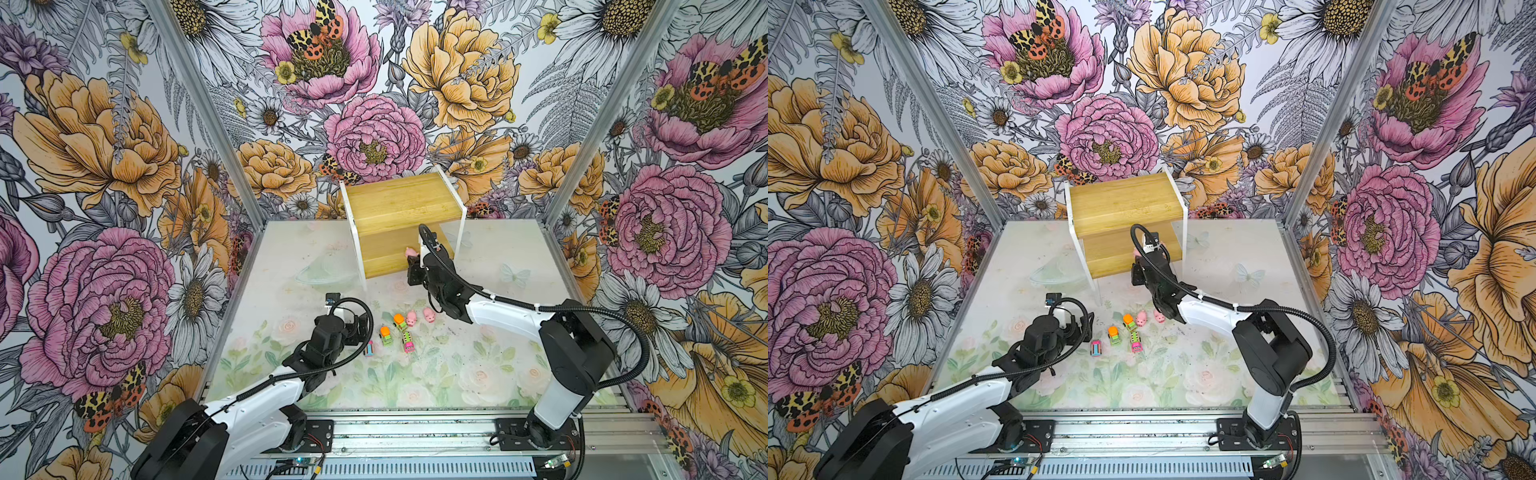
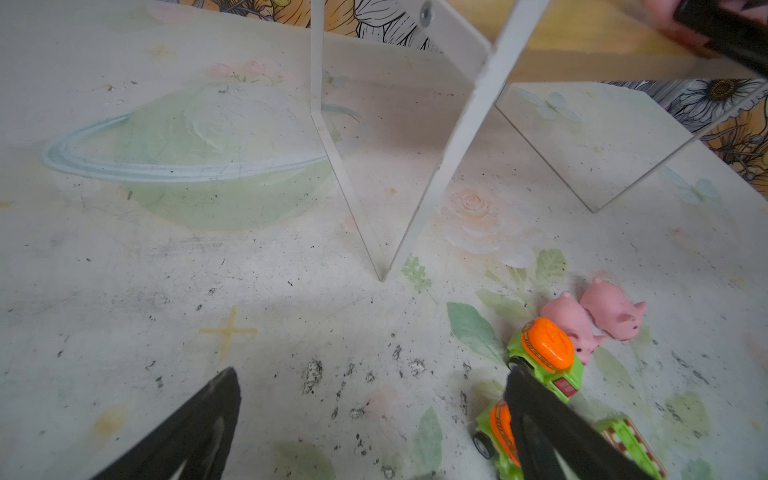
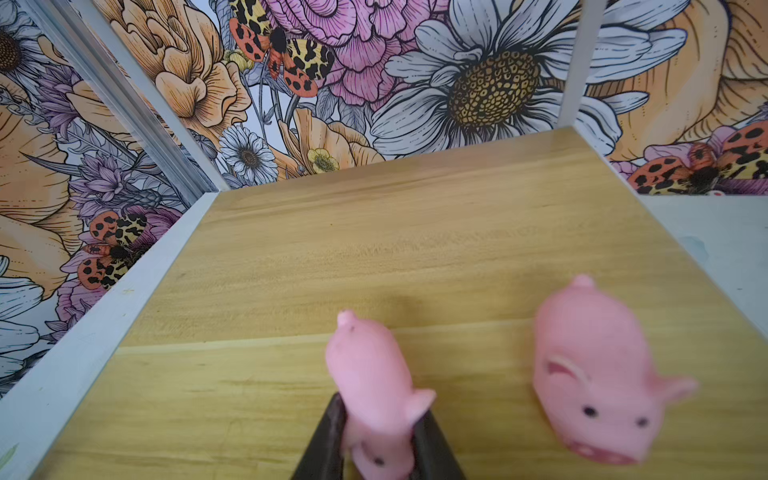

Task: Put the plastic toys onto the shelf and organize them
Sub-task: 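Carry the second pig onto the lower shelf beside the first and release, then lower the right gripper to the pigs and close on a third pink pig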

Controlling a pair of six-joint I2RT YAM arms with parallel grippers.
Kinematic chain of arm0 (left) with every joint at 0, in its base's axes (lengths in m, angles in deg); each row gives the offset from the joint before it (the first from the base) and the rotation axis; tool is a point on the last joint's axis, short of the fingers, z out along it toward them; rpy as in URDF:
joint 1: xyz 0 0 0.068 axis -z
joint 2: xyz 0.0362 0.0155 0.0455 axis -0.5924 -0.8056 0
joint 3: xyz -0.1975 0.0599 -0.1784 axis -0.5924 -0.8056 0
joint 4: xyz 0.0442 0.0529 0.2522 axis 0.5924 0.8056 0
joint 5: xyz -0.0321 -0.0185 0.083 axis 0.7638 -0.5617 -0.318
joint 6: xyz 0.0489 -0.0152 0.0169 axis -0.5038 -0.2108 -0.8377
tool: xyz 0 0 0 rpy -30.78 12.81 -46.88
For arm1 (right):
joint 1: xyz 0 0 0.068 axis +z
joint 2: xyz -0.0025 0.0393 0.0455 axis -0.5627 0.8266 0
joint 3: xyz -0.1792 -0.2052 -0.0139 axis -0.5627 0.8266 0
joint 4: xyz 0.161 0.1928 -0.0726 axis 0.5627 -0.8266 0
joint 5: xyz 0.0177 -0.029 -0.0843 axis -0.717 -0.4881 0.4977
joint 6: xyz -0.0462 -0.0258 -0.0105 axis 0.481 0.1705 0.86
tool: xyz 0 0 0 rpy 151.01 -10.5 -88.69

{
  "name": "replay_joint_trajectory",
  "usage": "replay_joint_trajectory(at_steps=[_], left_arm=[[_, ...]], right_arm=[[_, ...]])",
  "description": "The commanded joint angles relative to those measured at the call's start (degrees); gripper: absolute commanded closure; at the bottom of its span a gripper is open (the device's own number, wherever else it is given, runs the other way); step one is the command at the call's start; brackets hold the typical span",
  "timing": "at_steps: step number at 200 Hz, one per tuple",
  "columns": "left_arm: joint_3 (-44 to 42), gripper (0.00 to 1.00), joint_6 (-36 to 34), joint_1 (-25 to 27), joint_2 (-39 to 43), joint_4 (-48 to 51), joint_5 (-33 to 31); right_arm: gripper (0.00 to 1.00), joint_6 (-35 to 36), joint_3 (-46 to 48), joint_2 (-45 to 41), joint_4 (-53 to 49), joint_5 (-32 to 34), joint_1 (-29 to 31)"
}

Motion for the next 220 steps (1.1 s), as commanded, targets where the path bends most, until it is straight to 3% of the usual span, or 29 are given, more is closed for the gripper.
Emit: replay_joint_trajectory(at_steps=[1,105,134,166,220], left_arm=[[-0.6,0.01,0.6,-0.6,0.6,-0.2,0.7],[-0.5,0.01,0.8,-0.8,0.7,0.1,0.9],[-0.4,0.01,0.8,-0.8,0.5,0.1,1.0],[-0.4,0.01,0.8,-1.0,0.5,0.1,1.2],[-0.2,0.01,0.7,-1.5,0.2,-0.1,1.5]], right_arm=[[0.71,0.2,-1.6,1.3,-0.6,1.4,0.6],[0.47,2.4,-0.1,-0.6,-2.8,0.0,0.6],[0.39,6.2,2.5,-4.4,-5.2,-5.4,0.6],[0.29,9.4,11.3,-12.0,-4.7,-10.2,0.6],[0.29,7.5,29.7,-21.7,2.1,-11.8,0.8]])
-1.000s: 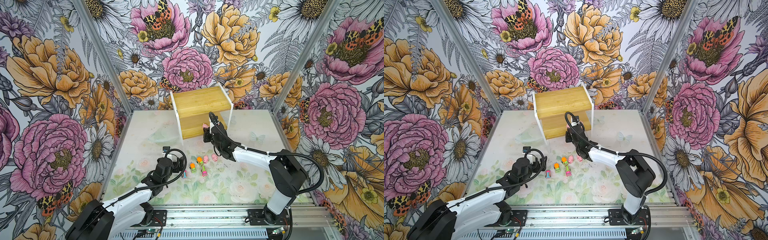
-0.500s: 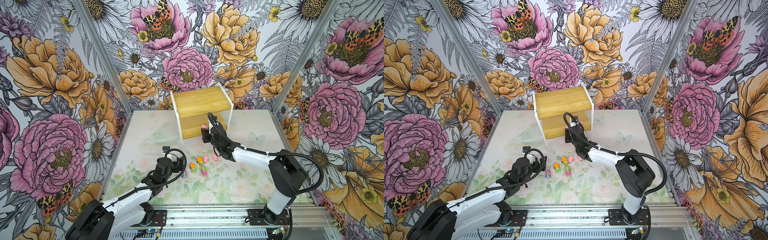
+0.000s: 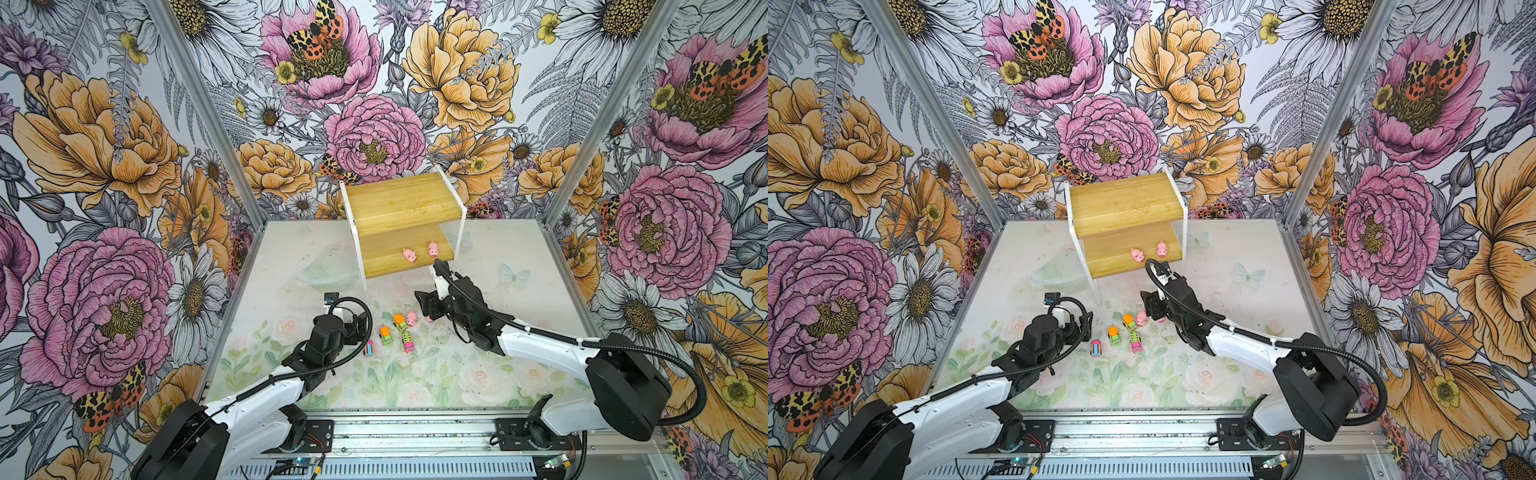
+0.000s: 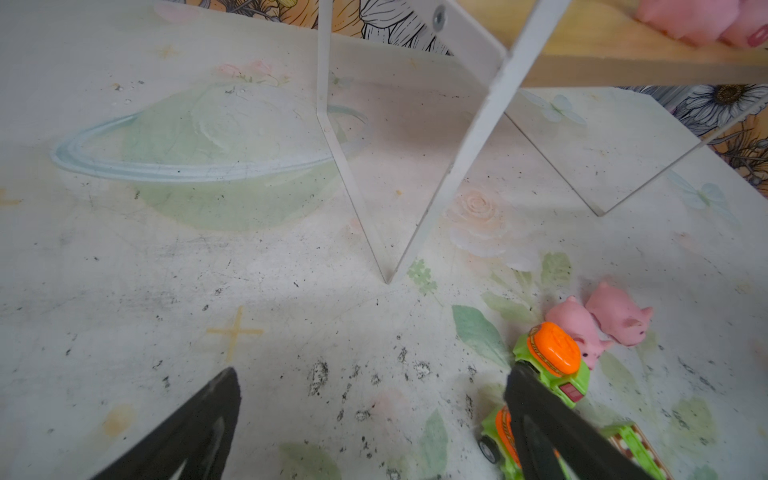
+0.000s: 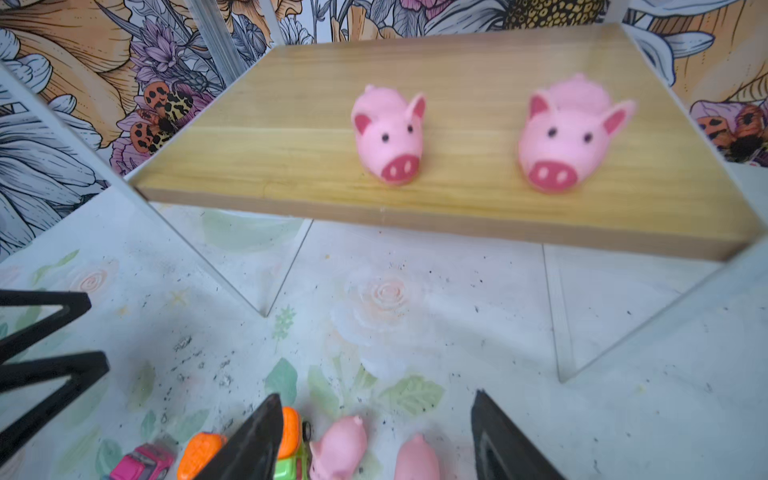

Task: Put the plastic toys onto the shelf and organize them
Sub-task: 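Lower the right gripper to the pigs and close on a third pink pig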

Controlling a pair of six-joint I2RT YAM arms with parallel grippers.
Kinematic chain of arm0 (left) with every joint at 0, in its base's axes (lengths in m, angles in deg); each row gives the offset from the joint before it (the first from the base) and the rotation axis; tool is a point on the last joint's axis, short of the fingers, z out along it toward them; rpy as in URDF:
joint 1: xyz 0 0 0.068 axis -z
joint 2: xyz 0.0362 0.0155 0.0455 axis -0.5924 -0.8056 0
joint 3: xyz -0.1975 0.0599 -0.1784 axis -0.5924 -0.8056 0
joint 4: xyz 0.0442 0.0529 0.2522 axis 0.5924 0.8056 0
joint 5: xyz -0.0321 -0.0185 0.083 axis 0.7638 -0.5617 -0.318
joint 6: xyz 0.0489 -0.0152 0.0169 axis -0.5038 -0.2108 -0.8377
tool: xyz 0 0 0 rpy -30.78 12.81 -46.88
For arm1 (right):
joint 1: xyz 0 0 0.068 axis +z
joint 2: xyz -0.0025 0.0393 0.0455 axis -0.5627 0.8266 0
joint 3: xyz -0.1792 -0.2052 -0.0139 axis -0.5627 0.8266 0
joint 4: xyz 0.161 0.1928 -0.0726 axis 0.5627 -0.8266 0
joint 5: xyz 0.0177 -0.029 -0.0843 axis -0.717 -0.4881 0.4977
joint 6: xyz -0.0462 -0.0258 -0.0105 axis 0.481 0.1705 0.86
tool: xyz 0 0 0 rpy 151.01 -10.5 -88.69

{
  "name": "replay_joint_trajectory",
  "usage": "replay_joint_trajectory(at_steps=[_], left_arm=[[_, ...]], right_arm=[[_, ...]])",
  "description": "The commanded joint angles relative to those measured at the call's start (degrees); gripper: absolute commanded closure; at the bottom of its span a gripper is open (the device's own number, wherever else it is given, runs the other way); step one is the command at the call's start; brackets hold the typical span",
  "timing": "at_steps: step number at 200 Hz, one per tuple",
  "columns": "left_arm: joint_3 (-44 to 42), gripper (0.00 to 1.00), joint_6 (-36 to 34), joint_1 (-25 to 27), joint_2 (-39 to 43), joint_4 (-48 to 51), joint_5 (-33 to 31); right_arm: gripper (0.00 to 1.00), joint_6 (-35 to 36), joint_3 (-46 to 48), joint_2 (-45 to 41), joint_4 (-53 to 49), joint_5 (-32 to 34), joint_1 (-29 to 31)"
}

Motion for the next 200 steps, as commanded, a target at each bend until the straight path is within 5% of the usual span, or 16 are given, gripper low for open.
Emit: replay_joint_trajectory(at_steps=[1,48,200], left_arm=[[-0.2,0.01,0.7,-0.6,0.2,-0.1,1.2],[0.2,0.01,0.8,-0.7,-0.3,0.2,1.5],[0.7,0.01,2.1,-0.7,-1.7,0.5,1.3]], right_arm=[[0.29,-1.0,4.5,-1.8,3.0,-1.5,0.4],[0.31,-3.0,10.2,1.9,8.9,-0.1,0.4],[0.43,-3.1,3.7,18.8,14.8,-3.0,-3.2]])
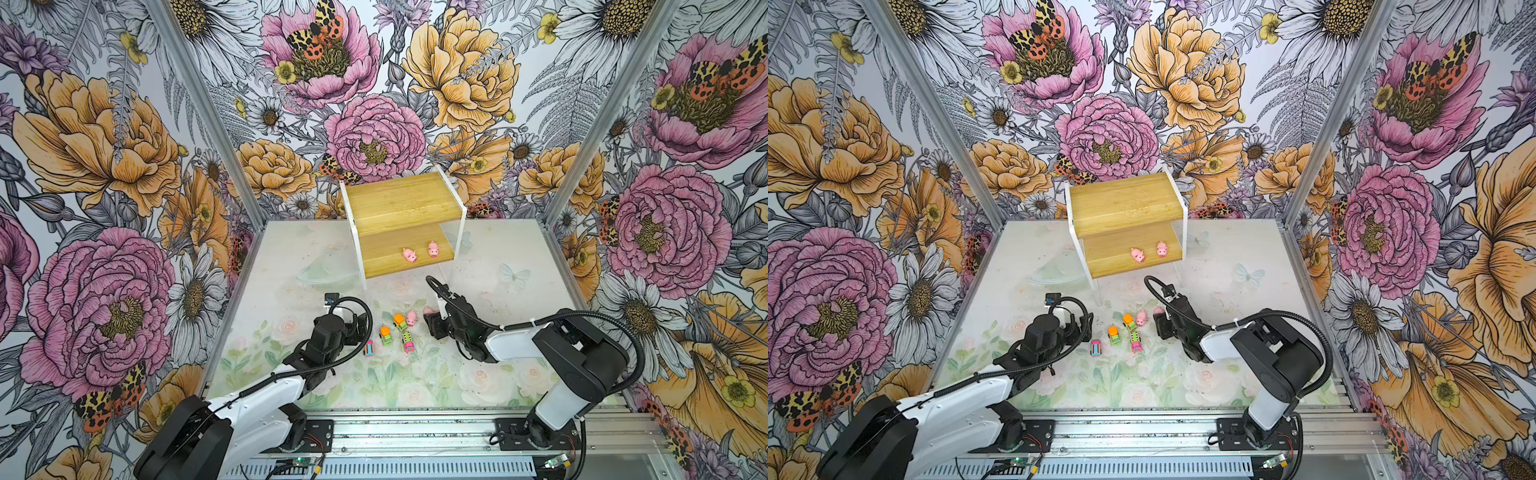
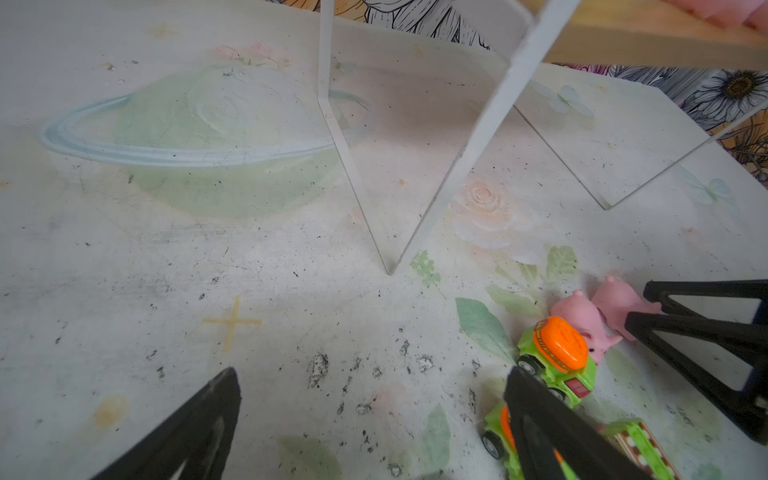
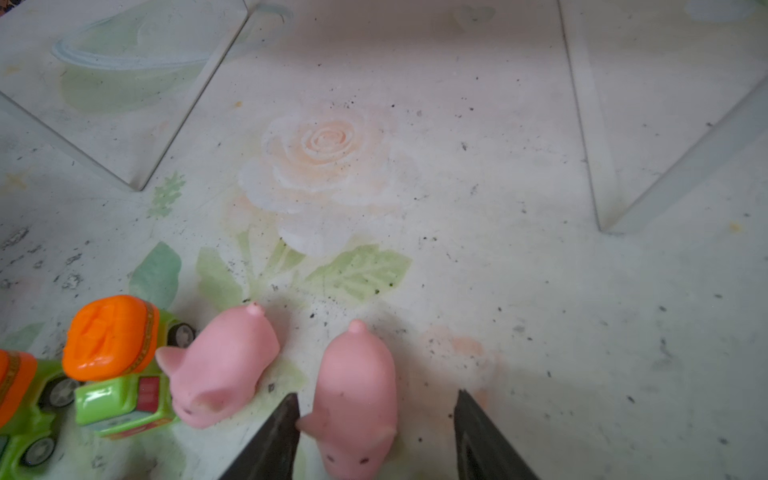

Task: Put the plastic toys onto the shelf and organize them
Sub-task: 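Lower the right gripper to the pigs and close on a third pink pig, then lift the pig and carry it over the lower shelf with the right gripper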

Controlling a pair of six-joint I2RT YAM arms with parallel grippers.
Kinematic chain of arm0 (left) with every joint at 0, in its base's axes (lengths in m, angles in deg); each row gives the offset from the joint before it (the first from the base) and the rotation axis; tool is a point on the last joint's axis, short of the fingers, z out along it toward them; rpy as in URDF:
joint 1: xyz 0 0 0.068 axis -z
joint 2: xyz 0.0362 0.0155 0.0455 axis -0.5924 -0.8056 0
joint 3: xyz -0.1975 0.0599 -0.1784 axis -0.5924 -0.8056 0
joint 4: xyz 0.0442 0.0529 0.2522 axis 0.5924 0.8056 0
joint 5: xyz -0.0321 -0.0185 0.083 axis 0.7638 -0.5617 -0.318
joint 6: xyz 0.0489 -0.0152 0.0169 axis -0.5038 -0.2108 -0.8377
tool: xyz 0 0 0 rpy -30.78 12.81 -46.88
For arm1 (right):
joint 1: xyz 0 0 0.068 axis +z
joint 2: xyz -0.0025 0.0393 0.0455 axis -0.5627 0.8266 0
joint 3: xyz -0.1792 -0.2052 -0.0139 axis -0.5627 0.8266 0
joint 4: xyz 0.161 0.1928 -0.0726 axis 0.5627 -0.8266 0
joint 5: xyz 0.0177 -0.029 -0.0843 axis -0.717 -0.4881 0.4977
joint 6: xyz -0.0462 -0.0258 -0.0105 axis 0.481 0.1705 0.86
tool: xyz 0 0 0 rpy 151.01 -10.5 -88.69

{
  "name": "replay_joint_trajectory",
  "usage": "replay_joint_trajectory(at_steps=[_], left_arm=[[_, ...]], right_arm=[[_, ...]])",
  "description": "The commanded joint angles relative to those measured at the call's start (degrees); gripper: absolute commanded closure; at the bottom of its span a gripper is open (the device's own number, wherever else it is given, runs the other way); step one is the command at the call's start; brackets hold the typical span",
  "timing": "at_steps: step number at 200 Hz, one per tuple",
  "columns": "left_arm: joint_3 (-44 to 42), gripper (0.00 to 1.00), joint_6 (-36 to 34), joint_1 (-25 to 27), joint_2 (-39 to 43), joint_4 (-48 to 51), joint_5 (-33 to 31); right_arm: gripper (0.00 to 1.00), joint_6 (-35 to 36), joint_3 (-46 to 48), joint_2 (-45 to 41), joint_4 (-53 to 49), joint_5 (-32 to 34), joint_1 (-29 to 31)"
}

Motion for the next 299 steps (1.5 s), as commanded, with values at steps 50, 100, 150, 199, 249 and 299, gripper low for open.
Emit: replay_joint_trajectory(at_steps=[50,100,150,199,249,299], left_arm=[[0.1,0.01,1.2,-0.4,0.2,0.4,0.5],[0.0,0.01,1.0,-0.4,0.3,0.4,0.5],[-0.2,0.01,1.2,-0.4,0.5,0.5,0.5],[-0.2,0.01,1.3,-0.4,1.1,0.7,0.6],[-0.7,0.01,1.7,-0.4,2.0,0.8,0.6],[-0.7,0.01,1.8,-0.3,2.7,1.2,0.5]], right_arm=[[0.54,-0.6,-1.5,1.6,2.0,-2.6,-0.5],[0.66,-0.9,-1.0,-0.2,2.1,-5.4,-0.5],[0.67,-0.6,-1.6,-5.1,-0.1,-6.5,-0.4],[0.67,0.3,-7.1,-12.9,-3.8,-8.3,0.8],[0.68,2.3,-18.2,-11.3,-4.8,-8.5,2.5],[0.68,2.8,-27.0,-4.7,-5.2,-5.2,4.7]])
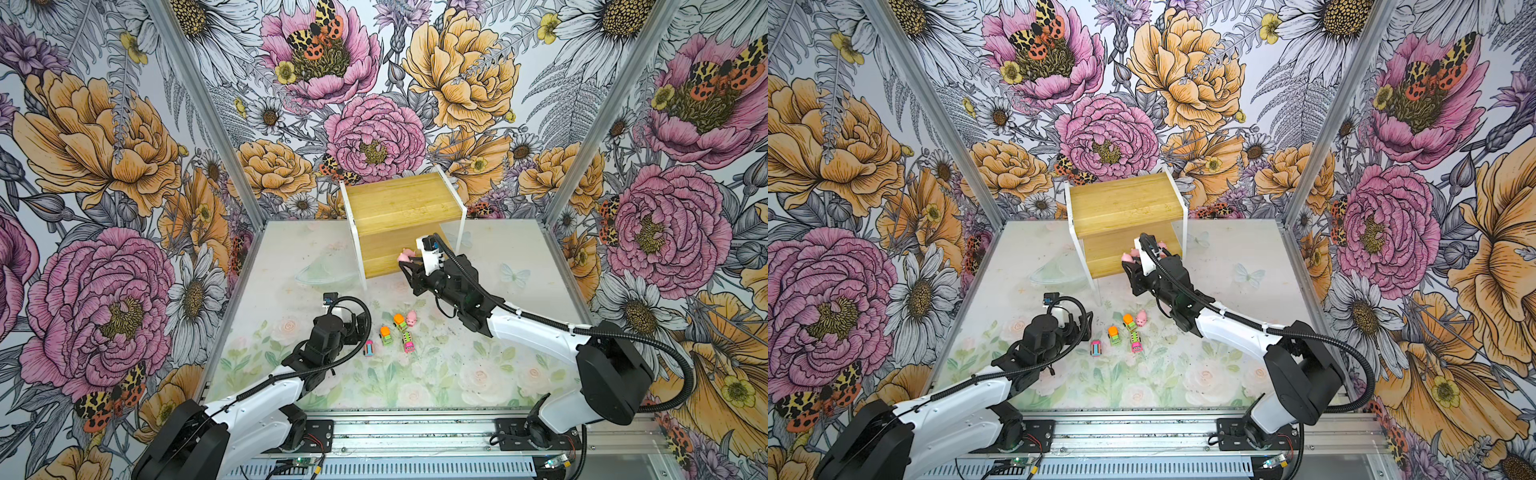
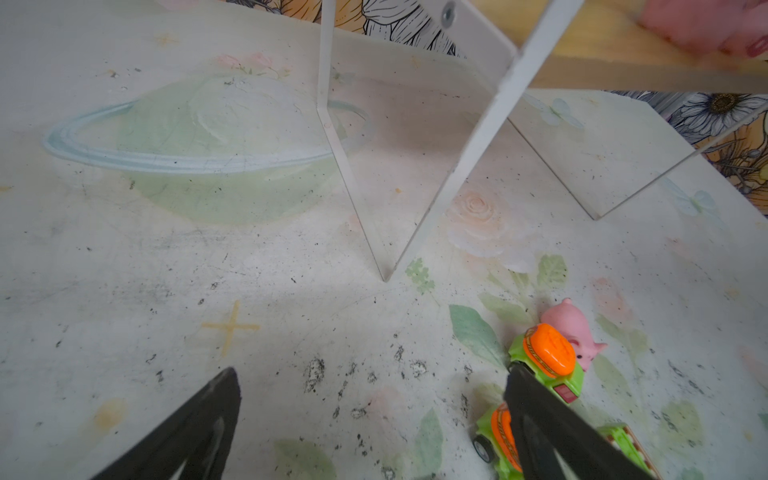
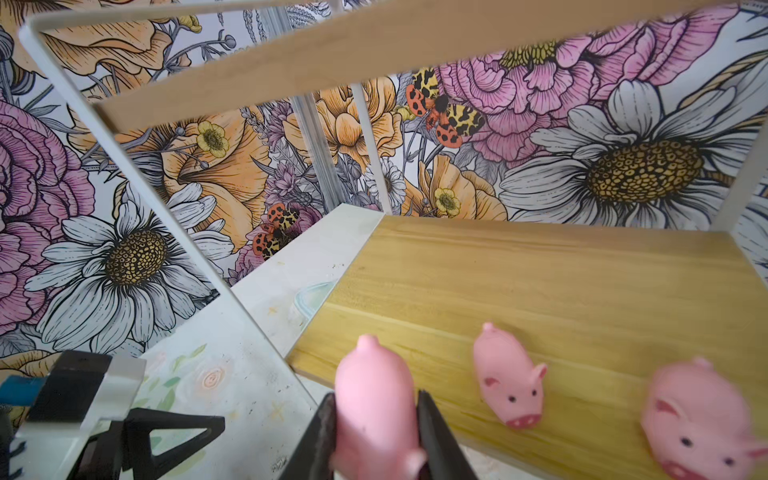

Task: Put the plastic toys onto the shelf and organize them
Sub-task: 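Lift the pig and carry it over the lower shelf with the right gripper, then set the pig down beside the others and open the right gripper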

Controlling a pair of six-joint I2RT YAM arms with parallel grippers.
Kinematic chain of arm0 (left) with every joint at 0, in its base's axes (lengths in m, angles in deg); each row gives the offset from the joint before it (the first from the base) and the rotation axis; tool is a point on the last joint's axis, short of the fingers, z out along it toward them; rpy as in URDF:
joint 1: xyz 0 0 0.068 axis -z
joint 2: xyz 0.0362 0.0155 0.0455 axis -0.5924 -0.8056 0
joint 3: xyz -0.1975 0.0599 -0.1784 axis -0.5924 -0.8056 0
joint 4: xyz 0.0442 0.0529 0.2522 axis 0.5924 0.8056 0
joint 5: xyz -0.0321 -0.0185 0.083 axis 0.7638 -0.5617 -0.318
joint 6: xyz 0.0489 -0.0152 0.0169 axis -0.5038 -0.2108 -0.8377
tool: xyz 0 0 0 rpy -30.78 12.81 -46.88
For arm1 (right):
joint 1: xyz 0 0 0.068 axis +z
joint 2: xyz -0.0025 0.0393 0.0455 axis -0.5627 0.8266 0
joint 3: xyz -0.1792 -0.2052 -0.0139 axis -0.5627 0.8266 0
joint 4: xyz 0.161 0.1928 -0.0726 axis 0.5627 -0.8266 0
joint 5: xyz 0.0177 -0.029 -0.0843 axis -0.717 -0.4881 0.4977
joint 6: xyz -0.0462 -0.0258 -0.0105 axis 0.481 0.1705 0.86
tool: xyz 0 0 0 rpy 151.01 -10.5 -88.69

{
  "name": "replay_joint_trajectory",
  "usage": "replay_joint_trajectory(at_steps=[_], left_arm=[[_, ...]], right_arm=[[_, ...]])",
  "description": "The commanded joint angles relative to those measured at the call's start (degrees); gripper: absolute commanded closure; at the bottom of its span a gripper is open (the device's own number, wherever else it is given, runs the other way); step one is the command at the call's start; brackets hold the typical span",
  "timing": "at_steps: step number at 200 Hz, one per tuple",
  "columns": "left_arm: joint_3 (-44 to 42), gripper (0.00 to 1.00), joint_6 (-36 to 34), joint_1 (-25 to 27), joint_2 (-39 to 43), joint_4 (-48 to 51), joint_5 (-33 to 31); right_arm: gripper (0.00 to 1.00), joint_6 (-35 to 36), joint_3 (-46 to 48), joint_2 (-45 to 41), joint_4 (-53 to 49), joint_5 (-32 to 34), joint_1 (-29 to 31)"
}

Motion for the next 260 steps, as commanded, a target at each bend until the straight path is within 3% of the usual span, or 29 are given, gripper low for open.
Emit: replay_joint_trajectory(at_steps=[1,110,260], left_arm=[[-0.7,0.01,1.1,-0.3,1.0,0.8,0.5],[-0.4,0.01,0.3,-0.5,2.4,1.9,0.8],[-0.7,0.01,0.1,-0.7,2.6,1.6,0.9]], right_arm=[[0.68,0.9,-3.3,3.2,-0.9,2.1,1.2],[0.68,-3.2,-10.0,10.6,-3.6,17.6,4.2],[0.67,-5.0,-15.7,17.4,-7.7,20.4,5.5]])
